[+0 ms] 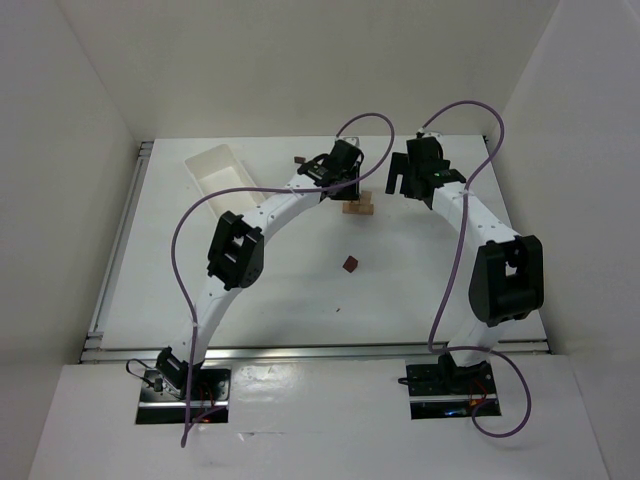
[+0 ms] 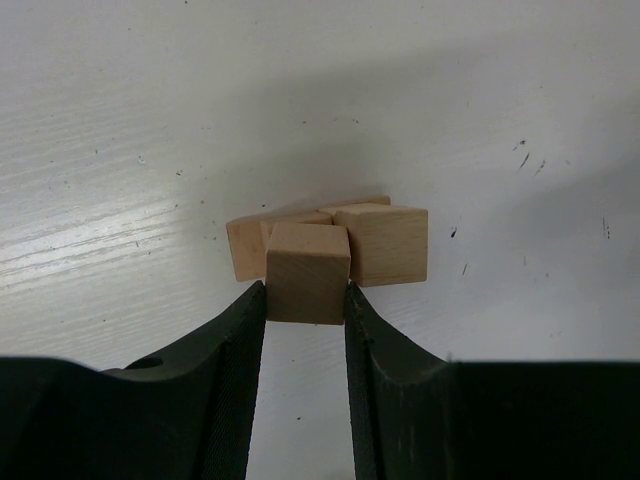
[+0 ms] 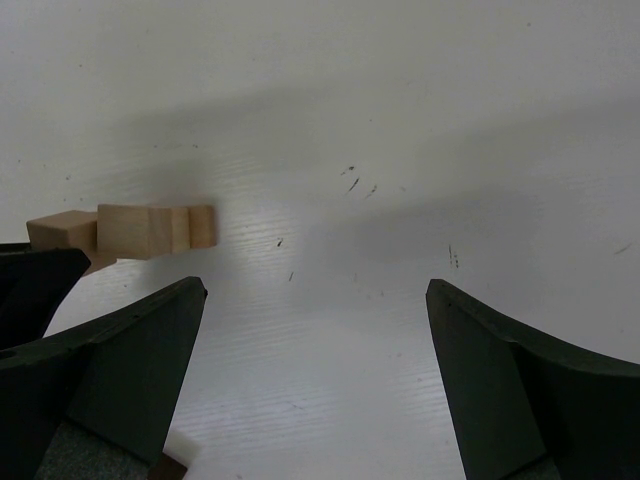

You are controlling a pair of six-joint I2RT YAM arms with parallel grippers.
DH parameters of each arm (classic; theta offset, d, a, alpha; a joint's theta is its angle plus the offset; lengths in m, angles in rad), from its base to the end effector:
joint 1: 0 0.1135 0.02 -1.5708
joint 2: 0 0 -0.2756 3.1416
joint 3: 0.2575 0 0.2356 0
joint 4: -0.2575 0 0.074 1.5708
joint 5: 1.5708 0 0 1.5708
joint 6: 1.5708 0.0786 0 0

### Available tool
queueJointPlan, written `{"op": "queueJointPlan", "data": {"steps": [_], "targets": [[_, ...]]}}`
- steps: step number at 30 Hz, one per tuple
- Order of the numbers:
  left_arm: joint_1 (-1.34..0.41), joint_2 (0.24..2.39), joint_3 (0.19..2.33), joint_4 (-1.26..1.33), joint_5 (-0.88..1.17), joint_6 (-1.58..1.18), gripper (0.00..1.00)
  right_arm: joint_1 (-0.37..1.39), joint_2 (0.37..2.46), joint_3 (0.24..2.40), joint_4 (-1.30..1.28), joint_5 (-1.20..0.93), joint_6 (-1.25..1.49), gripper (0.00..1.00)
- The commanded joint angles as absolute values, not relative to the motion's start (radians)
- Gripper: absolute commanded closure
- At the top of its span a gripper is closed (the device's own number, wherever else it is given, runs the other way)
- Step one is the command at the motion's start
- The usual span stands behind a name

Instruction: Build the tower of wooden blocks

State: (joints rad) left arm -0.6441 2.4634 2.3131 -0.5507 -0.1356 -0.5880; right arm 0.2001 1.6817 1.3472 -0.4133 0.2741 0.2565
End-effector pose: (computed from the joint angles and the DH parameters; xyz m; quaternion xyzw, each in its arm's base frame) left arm 0.4741 -0.3427 0.2137 -0.0032 0.9053 -0.1927 0.3786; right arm 0.3915 0.0577 0.2675 0.0802 0.9060 -0.0323 0.4143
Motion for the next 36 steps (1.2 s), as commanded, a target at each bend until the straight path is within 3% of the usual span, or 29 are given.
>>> {"op": "queueJointPlan", "data": {"steps": [1, 5, 7, 9, 32, 34, 36], "targets": [[-0.649, 2.477, 2.341, -0.520, -0.138, -0.601, 0.90, 0.193, 1.687, 1.367, -0.420, 0.290, 0.264, 0.00], [-0.649, 2.477, 2.350, -0.520, -0.138, -0.591, 0.79, 0.193, 1.687, 1.367, -0.420, 0.290, 0.264, 0.00], [-0.649, 2.477, 2.350, -0.520, -0.138, -0.591, 0.59, 0.193, 1.697, 1.367, -0.420, 0.290, 0.264, 0.00], [-0.658, 2.477, 2.350, -0.520, -0.138, -0.591, 0.55, 0.193, 1.697, 1.367, -0.430, 0.279, 0.264, 0.00], [-0.658, 2.352, 2.295, -0.535, -0.181, -0.581, 0.45, 0.193, 1.706, 1.376, -0.408, 0.212, 0.255, 0.00], [-0.658, 2.309, 2.270, -0.545, -0.192, -0.572, 0.45, 0.193, 1.706, 1.376, -0.397, 0.190, 0.245, 0.00], [-0.658, 2.272, 2.238, -0.545, -0.215, -0.572, 0.52, 0.193, 1.706, 1.376, -0.385, 0.178, 0.235, 0.00]]}}
